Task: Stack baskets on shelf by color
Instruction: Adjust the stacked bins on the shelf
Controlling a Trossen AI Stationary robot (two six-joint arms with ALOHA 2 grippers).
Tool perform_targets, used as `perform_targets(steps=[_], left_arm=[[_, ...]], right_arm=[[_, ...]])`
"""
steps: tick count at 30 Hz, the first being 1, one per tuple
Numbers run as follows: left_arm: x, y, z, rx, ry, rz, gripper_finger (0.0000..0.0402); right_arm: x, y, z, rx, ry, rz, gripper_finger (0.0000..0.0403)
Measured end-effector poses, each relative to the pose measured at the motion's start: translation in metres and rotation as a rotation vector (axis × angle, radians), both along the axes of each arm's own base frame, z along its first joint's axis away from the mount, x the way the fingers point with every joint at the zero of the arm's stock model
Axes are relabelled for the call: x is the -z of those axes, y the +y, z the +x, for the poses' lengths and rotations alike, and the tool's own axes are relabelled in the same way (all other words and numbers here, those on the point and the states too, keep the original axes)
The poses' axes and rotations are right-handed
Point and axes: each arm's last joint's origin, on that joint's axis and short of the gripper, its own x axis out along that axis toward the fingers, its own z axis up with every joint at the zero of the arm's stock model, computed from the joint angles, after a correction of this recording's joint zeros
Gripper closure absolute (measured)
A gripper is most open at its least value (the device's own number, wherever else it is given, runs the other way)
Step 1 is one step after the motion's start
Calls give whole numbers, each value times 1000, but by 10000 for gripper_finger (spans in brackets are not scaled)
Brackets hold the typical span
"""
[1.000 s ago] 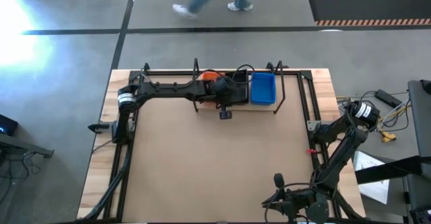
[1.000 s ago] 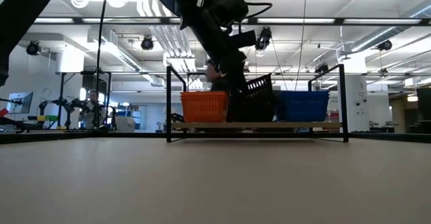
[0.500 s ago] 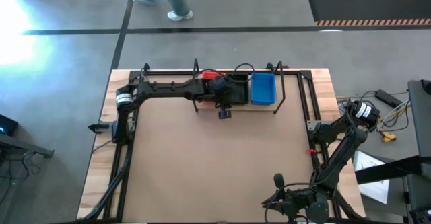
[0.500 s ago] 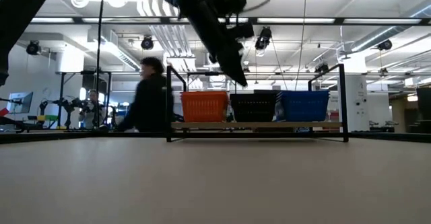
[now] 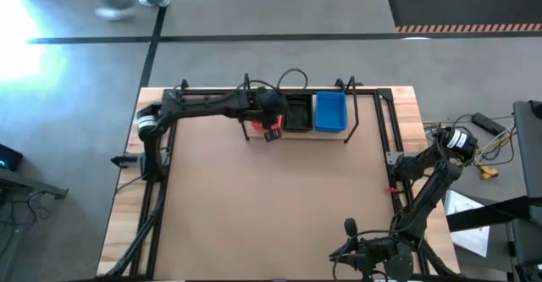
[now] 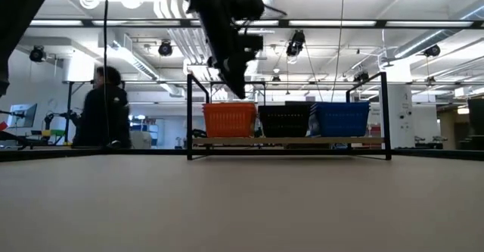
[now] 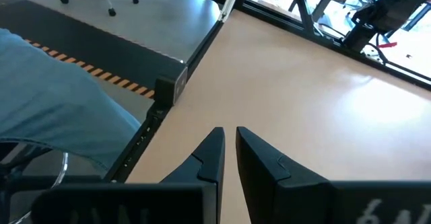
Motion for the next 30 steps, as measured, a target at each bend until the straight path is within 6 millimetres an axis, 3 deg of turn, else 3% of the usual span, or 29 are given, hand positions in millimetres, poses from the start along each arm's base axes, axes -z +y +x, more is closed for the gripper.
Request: perform_targets(steps=[5,10,30], left_arm=[[23,4,4,-20,53,-28,398],[35,5,8,-18,74,-37,398],[26,4,19,156,-6,23,398]], right_arm=[[0,0,0,0,0,0,371],[0,0,0,0,0,0,371],[0,0,0,-1,0,0,371]])
